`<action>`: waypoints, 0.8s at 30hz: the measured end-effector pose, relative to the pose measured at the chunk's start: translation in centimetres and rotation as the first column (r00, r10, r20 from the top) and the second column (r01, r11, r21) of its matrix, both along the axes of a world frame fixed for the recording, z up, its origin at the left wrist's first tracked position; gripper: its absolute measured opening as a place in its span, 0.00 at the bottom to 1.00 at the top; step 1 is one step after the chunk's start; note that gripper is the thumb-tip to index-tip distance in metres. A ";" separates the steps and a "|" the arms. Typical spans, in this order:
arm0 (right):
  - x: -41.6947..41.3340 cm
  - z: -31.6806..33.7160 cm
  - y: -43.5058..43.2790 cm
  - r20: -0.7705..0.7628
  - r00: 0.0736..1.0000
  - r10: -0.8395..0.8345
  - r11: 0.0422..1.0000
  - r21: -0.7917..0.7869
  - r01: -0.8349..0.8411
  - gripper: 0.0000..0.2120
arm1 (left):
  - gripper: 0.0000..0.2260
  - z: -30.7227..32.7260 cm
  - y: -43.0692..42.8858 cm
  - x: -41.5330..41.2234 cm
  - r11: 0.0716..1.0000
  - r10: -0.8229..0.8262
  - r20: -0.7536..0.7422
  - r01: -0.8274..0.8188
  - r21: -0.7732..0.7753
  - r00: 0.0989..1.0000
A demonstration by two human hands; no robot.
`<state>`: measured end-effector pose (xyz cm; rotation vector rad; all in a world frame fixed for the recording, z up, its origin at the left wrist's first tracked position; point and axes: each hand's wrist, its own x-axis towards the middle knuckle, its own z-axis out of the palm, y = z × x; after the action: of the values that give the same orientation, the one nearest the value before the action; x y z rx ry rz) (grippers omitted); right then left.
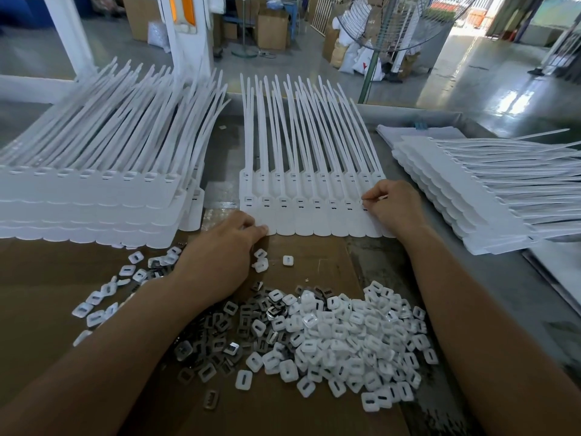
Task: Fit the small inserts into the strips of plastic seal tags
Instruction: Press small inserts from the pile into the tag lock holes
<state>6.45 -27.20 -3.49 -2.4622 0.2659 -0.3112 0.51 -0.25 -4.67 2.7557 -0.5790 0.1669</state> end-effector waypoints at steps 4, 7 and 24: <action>0.5 0.6 -0.2 -0.079 0.996 -0.034 0.996 0.078 0.040 0.11 | 0.21 0.1 0.0 0.0 1.000 -0.007 -0.001 0.007 -0.007 1.000; 0.9 1.0 -0.1 -0.108 0.993 -0.046 0.988 0.139 0.061 0.11 | 0.21 0.1 0.1 0.0 1.000 0.000 -0.001 0.000 -0.008 1.000; -1.0 0.5 -0.3 -0.046 0.995 0.087 0.989 0.126 -0.081 0.09 | 0.22 0.2 0.0 0.0 1.000 0.008 -0.007 -0.008 0.018 1.000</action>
<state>5.44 -27.53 -3.00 -2.3537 0.1960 -0.1902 0.50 -0.24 -4.47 2.7749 -0.5702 0.1553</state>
